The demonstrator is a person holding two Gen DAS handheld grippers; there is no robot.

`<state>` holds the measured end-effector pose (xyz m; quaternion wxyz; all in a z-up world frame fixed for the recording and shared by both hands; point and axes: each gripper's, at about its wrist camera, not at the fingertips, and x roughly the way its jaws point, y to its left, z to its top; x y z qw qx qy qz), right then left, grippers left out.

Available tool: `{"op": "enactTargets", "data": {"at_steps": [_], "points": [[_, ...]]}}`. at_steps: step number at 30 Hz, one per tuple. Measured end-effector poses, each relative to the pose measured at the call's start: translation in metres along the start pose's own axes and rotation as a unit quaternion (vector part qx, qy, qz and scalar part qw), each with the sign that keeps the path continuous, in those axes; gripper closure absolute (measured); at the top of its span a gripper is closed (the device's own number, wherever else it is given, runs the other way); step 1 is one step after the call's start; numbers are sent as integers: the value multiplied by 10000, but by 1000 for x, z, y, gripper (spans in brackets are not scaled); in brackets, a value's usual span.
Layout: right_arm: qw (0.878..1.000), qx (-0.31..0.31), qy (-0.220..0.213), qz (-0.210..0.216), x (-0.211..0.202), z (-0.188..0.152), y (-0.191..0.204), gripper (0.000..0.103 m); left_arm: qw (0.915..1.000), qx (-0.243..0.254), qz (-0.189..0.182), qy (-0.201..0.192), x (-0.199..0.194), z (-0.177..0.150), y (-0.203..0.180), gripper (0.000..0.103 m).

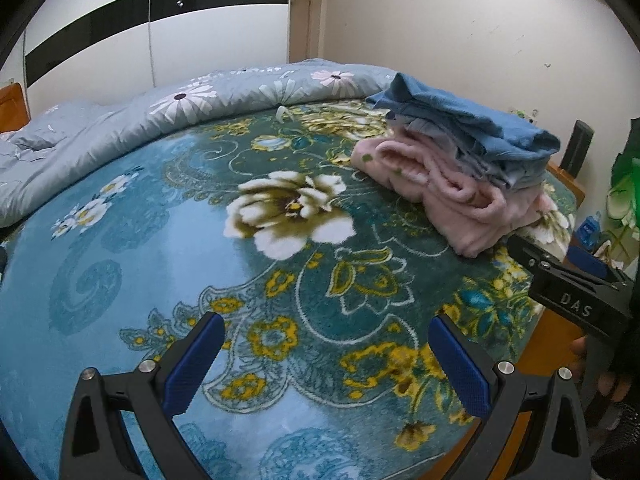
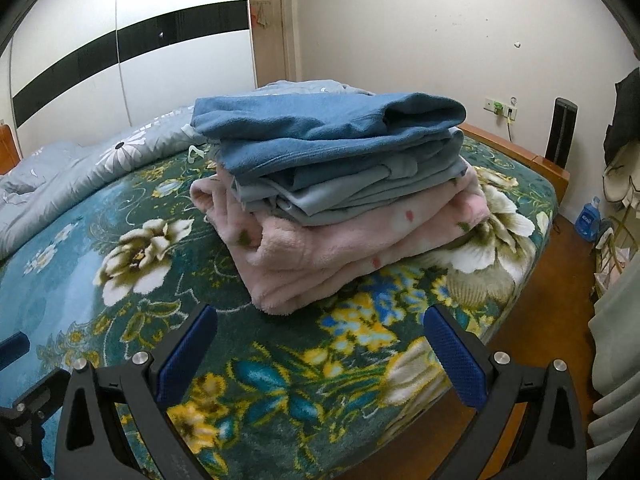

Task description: Fold clothes

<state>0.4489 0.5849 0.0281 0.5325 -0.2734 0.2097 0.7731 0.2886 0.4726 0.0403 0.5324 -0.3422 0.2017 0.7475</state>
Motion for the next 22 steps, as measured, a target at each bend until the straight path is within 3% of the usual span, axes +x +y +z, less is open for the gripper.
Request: {"op": "enactTargets", "data": {"at_steps": [5, 22], "points": [[10000, 58, -6, 64, -2, -3, 5, 0, 9999, 68, 108, 0, 0, -2, 1, 0], [9999, 47, 58, 109, -8, -10, 9, 0, 9998, 63, -151, -83, -6, -10, -1, 0]]}}
